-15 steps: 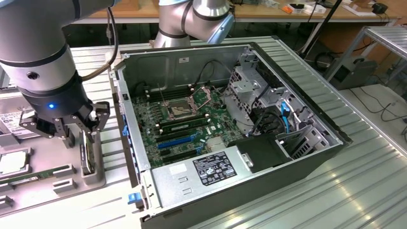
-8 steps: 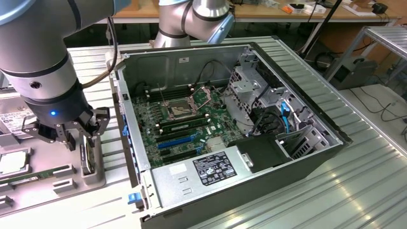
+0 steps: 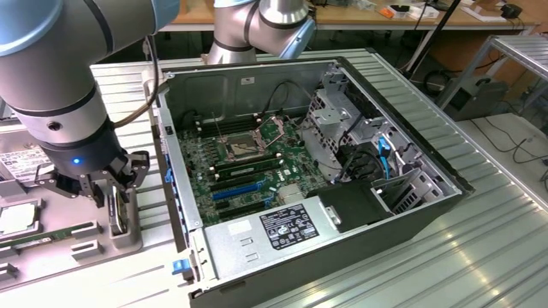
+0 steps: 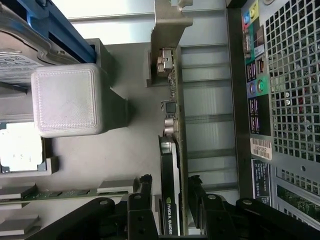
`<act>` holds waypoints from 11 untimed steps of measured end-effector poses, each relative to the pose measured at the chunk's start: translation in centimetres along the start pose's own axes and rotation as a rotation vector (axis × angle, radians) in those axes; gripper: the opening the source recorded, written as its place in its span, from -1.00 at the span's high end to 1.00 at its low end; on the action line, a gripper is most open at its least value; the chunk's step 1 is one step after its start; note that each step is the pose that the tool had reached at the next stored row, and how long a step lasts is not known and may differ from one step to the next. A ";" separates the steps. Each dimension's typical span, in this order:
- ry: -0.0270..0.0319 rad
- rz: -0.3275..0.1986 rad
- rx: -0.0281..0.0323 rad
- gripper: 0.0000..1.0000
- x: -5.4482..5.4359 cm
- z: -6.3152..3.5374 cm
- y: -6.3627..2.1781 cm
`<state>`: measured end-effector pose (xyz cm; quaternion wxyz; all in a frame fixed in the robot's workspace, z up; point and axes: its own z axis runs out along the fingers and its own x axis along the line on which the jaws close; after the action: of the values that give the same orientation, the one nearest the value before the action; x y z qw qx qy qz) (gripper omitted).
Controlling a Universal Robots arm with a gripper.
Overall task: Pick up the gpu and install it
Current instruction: 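Pick up the gpu and move the gpu toward the slot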
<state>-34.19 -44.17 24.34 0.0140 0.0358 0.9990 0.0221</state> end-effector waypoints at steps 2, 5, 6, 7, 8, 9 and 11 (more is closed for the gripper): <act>0.0000 0.000 -0.0001 0.15 0.0 0.01 0.00; 0.0000 0.000 -0.0001 0.15 0.0 0.29 -0.01; -0.0001 0.000 -0.0002 0.15 0.0 0.34 -0.02; 0.0001 -0.001 0.0000 0.15 0.0 0.34 -0.02; 0.0001 0.000 0.0000 0.15 0.0 0.34 -0.02; -0.0001 0.000 -0.0001 0.15 0.0 0.35 -0.02; -0.0001 0.000 -0.0001 0.15 0.0 0.35 -0.02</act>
<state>-34.18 -44.17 23.99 0.0141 0.0356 0.9990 0.0222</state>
